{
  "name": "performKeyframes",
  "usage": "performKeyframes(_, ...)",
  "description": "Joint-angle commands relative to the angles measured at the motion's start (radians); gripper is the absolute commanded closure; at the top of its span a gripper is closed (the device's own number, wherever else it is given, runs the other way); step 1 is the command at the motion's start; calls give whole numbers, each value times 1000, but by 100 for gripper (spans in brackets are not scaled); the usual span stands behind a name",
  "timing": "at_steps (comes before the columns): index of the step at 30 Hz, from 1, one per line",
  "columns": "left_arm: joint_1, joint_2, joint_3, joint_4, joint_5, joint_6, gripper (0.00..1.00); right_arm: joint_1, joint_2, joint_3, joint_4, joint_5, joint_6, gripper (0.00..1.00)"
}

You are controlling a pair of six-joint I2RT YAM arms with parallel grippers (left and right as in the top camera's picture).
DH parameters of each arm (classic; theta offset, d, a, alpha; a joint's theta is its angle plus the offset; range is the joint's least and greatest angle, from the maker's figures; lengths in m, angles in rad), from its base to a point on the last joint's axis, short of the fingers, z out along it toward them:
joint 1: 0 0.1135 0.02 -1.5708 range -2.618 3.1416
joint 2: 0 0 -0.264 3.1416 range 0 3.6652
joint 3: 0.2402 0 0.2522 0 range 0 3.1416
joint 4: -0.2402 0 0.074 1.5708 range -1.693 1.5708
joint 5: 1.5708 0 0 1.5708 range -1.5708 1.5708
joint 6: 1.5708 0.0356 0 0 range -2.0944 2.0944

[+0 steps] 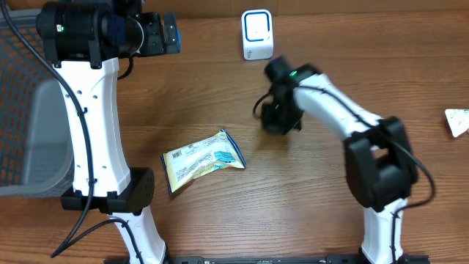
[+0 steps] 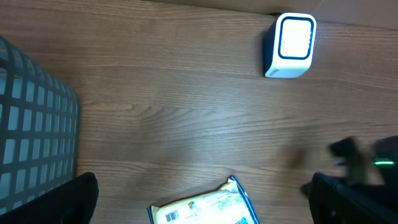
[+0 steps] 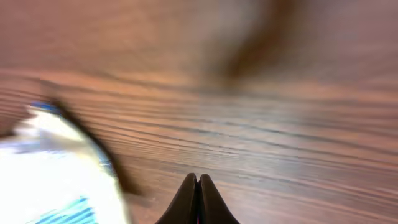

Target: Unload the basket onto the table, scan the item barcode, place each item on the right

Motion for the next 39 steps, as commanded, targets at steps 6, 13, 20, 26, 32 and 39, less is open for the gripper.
performKeyframes(6, -2, -21, 7, 2, -6, 19, 0, 98, -97, 45, 98, -348, -137, 96)
performKeyframes(13, -2, -21, 7, 2, -6, 19, 0, 242, 26, 21, 232, -355, -5, 96)
performKeyframes(20, -2, -21, 7, 2, -6, 19, 0, 236, 138, 21, 138, -300, -10, 96)
performKeyframes(26, -2, -21, 7, 2, -6, 19, 0, 143, 154, 21, 15, -195, -36, 96)
performKeyframes(32, -2, -21, 7, 2, -6, 19, 0, 8, 154, 23, -50, 1, -35, 96)
performKeyframes(39, -2, -21, 7, 2, -6, 19, 0, -141, 120, 103, -160, -90, -129, 96)
